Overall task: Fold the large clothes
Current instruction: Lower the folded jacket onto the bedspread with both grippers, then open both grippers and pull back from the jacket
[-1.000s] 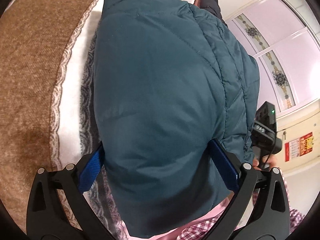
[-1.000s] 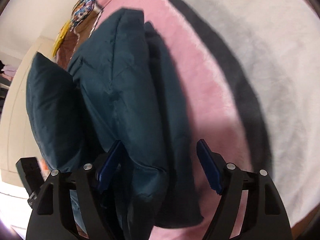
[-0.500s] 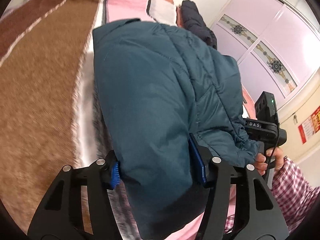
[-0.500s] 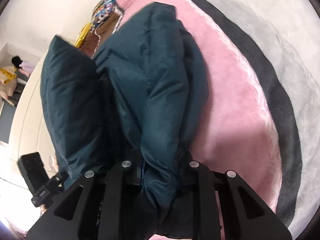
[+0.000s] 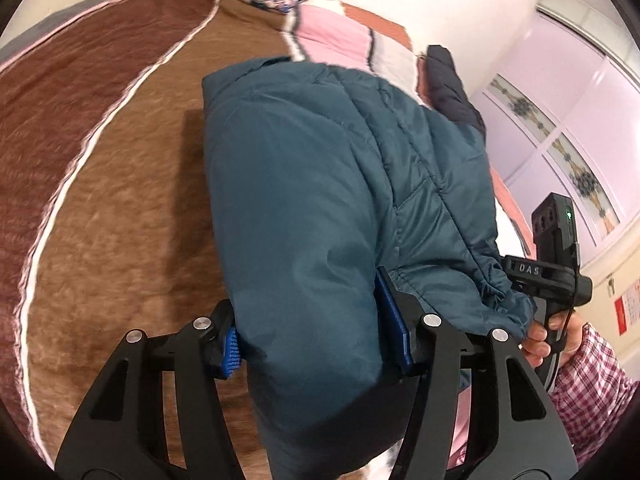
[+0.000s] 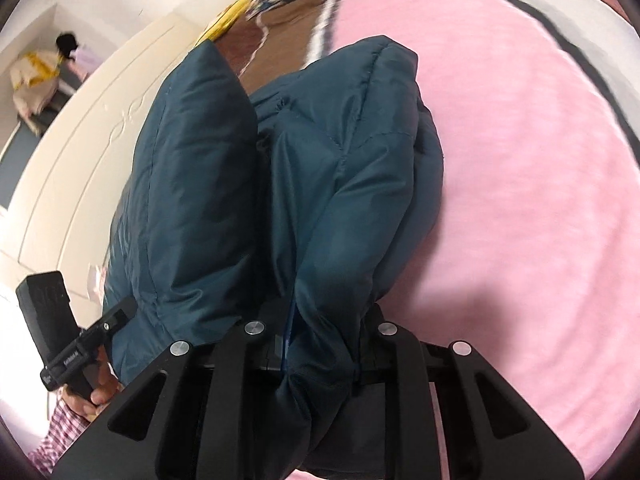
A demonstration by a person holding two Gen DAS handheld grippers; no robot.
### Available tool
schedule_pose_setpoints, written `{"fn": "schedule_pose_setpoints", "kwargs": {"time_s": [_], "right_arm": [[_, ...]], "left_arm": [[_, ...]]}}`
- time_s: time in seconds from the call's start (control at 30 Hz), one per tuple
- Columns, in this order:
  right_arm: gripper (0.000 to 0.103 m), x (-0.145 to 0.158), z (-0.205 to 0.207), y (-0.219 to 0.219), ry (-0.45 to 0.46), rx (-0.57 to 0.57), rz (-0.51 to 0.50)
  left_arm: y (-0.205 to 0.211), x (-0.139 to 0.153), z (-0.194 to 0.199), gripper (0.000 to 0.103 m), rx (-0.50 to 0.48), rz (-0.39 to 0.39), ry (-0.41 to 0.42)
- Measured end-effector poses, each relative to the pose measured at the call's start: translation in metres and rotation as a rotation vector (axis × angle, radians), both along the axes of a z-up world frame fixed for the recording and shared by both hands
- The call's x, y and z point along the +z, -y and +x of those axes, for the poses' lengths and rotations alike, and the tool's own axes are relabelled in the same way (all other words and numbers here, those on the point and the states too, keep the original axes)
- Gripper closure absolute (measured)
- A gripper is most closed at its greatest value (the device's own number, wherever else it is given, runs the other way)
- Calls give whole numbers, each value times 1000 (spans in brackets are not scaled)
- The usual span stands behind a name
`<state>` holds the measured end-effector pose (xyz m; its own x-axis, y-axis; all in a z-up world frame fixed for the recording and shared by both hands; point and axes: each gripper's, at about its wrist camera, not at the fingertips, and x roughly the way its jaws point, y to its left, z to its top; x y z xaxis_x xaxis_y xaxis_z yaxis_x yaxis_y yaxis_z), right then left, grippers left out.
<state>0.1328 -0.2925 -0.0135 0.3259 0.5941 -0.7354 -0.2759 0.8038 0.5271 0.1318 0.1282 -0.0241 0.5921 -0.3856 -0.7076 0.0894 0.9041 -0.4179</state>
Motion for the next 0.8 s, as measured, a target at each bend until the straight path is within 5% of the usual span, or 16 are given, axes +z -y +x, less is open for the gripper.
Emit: {"fn": "schedule_pose_setpoints", "kwargs": {"time_s": [0.27,0.47,0.8], "right_arm": [[81,-11,1,-34,-12,-10,-109],[72,2,6,-31,-26,-44,-142],[45,41,-38,-9,57,-112,-147]], "left_arm": [[-1,-13,-2,30,33,22,-35],[0,-6,-10,28,82,58,-58],[14,23,-44,28,117,228,8]]}}
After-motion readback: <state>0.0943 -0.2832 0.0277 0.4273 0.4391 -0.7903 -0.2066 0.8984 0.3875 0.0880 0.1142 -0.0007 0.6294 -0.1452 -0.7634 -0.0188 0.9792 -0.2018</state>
